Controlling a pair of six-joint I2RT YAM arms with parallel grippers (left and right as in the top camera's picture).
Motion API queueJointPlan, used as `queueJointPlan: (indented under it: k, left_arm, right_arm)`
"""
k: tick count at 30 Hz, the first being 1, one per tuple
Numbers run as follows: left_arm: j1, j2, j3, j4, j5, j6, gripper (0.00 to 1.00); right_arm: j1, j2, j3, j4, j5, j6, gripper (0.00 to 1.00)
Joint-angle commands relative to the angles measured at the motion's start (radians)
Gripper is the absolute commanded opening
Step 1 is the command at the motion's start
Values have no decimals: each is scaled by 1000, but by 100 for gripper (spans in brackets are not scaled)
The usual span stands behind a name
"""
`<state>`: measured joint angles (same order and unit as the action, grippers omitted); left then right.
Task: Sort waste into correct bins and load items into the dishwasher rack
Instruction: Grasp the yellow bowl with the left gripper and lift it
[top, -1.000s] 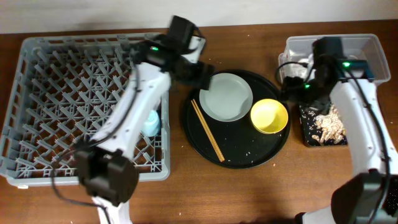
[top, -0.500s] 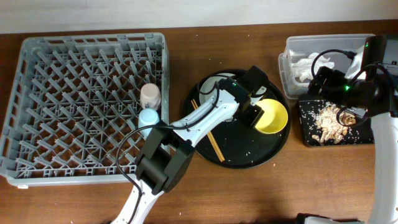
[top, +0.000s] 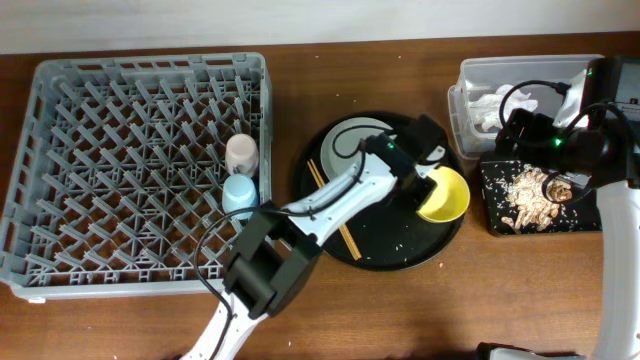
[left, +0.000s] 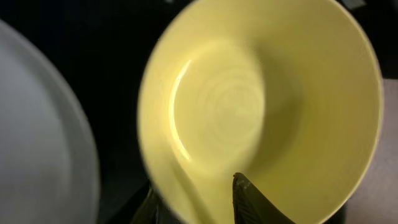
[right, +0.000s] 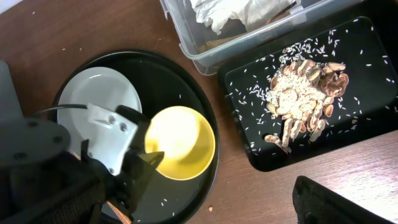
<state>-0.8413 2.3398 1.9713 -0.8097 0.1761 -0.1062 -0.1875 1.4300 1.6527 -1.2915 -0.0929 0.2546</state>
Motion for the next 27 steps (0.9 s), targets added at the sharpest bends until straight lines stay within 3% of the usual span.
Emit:
queueJointPlan:
  k: [1, 3, 7, 13, 19, 21, 25, 27]
  left_arm:
    - [-31, 20, 6, 3, -5, -3, 36]
    - [-30, 20, 6, 3, -8, -2, 33]
    - [-30, 20, 6, 1, -19, -2, 1]
    - [30, -26, 68, -122, -19, -2, 1]
    - [270, -164, 220, -348, -45, -2, 1]
    - [373, -231, 244, -389, -201, -2, 1]
    - [514, -329, 244, -349, -806, 2, 1]
    - [556, -311, 241, -295, -877, 124, 1]
  right_arm:
    - [-4, 1, 4, -5, 19, -15, 98]
    - [-4, 1, 4, -9, 19, -15, 98]
    - [-4, 1, 4, -11, 19, -15, 98]
    - [-4, 1, 4, -11, 19, -15, 98]
    - [-4, 1, 4, -10, 19, -14, 98]
    - [-4, 1, 4, -8, 19, -14, 98]
    - [-4, 1, 4, -2, 19, -14, 98]
    - [-4, 2, 4, 3, 19, -14, 98]
